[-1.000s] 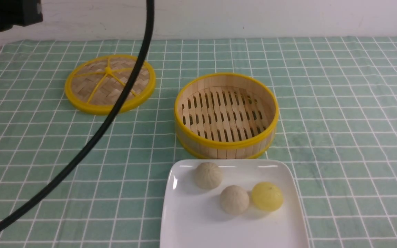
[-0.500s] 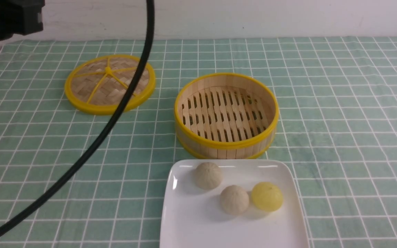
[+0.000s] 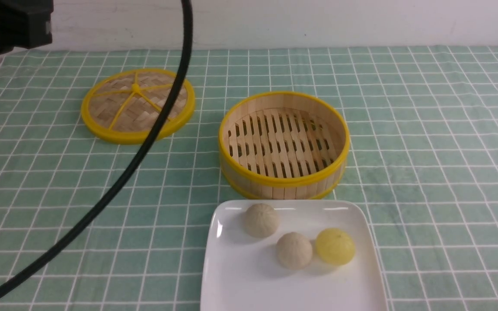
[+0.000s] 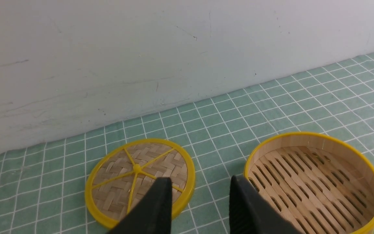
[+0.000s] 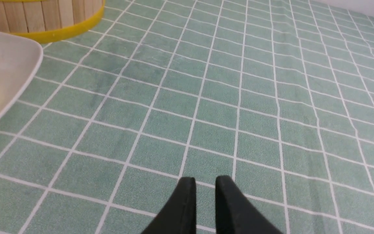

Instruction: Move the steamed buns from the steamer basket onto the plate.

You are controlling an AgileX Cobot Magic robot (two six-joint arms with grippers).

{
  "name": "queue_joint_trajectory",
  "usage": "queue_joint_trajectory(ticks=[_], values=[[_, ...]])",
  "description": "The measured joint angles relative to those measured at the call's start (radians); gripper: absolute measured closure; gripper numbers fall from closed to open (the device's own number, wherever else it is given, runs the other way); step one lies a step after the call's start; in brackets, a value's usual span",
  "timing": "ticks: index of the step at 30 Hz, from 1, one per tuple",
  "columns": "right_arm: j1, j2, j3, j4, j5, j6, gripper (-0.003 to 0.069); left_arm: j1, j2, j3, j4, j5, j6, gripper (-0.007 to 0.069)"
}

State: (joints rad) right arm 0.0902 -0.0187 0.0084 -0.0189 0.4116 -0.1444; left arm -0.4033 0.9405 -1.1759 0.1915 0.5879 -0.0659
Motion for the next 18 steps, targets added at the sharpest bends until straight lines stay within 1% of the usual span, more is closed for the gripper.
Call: queue_joint_trajectory(ticks=[3,11,14,18], values=[[0.001,0.000,0.000,0.002,0.000,0.038,0.0536,0.000,0.000,0.000,0.002,0.005,0.000,0.0347],[0.001,0.000,0.000,0.012,-0.004,0.060,0.0527,0.000,0.000,0.000,0.003,0.006,0.000,0.0347],[0.001,0.000,0.002,0.063,-0.012,0.144,0.0524,0.000,0.000,0.000,0.003,0.006,0.000,0.0347],[0.001,0.000,0.002,0.066,-0.014,0.165,0.0520,0.000,0.000,0.000,0.003,0.006,0.000,0.0347]])
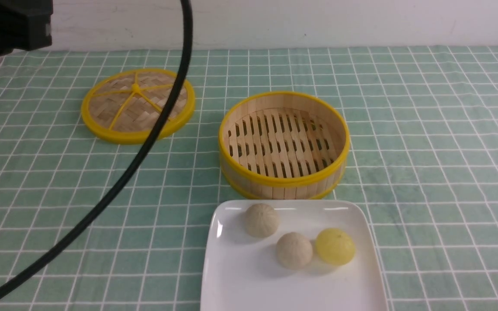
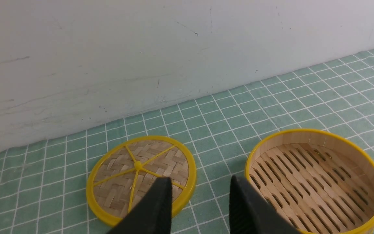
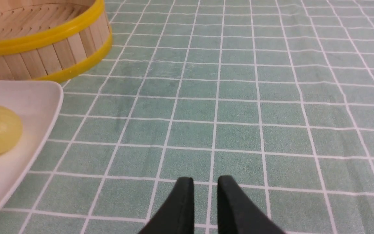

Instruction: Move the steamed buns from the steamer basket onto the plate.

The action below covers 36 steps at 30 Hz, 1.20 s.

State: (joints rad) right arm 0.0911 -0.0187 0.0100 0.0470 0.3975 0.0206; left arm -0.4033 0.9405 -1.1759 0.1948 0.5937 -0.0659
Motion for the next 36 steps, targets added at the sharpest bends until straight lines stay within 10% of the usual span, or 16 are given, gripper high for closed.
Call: queue_joint_trajectory(ticks=[36], values=[[0.000,0.000,0.000,-0.011,0.000,0.004,0.0501,0.000,0.000,0.000,-0.008,-0.033,-0.012,0.0347]])
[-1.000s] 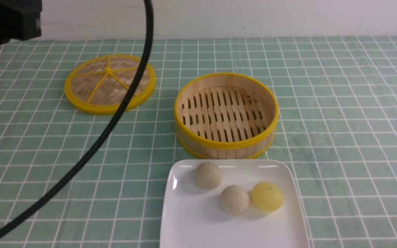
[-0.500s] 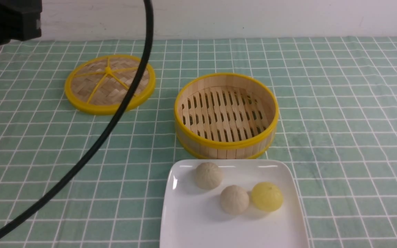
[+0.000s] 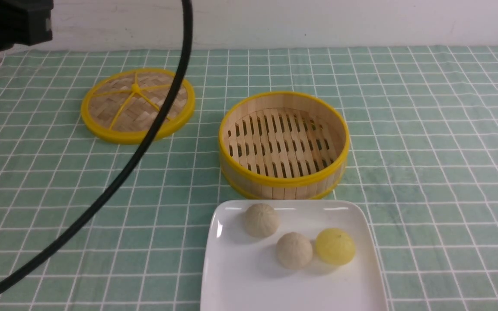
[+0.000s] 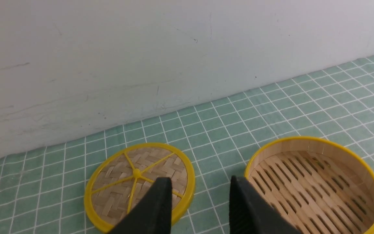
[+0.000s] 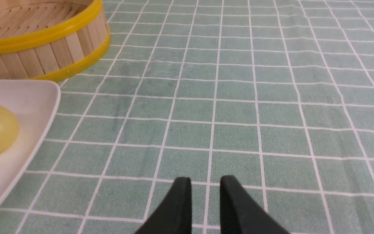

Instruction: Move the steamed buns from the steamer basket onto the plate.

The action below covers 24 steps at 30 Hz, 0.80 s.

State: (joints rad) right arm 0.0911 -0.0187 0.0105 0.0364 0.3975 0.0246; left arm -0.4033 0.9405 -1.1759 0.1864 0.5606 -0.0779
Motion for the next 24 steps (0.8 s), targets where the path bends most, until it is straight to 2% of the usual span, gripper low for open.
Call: queue_joint_trajectory(ticks=[14,21,24], values=[[0.000,0.000,0.000,0.000,-0.001,0.000,0.0484,0.000,0.000,0.000,-0.011,0.025,-0.012,0.0347],[0.000,0.000,0.000,0.000,-0.001,0.001,0.0482,0.000,-0.007,0.035,0.021,0.252,-0.037,0.0347],[0.000,0.000,0.000,-0.003,-0.001,0.001,0.0479,0.000,-0.048,0.139,0.030,0.200,-0.072,0.0347]])
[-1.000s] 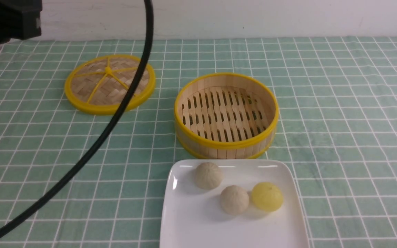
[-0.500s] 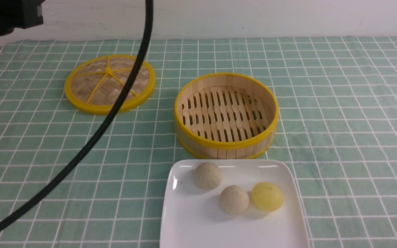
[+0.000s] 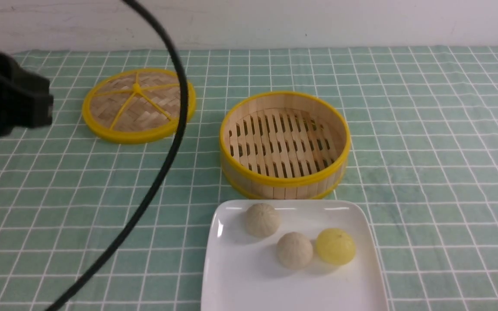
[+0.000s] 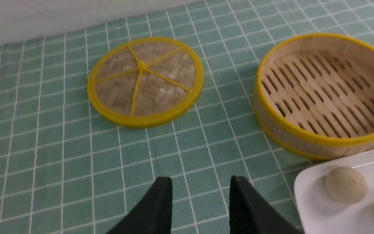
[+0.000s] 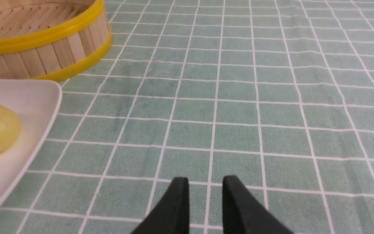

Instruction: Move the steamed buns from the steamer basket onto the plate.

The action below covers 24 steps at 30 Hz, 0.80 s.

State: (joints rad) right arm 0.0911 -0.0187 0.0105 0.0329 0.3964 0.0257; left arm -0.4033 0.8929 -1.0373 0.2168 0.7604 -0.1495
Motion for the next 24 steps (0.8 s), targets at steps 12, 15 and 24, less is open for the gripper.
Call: queue_joint_trajectory(ticks=[12,15,24], values=[[0.000,0.000,0.000,0.000,0.000,0.001,0.0463,0.051,-0.381,0.796,0.023,-0.585,-0.137,0.0347],[0.000,0.000,0.000,0.000,0.000,0.001,0.0459,0.126,-0.475,0.907,0.025,-0.588,-0.212,0.0347],[0.000,0.000,0.000,0.000,0.000,0.001,0.0444,0.382,-0.606,0.977,0.039,-0.528,-0.233,0.0347]])
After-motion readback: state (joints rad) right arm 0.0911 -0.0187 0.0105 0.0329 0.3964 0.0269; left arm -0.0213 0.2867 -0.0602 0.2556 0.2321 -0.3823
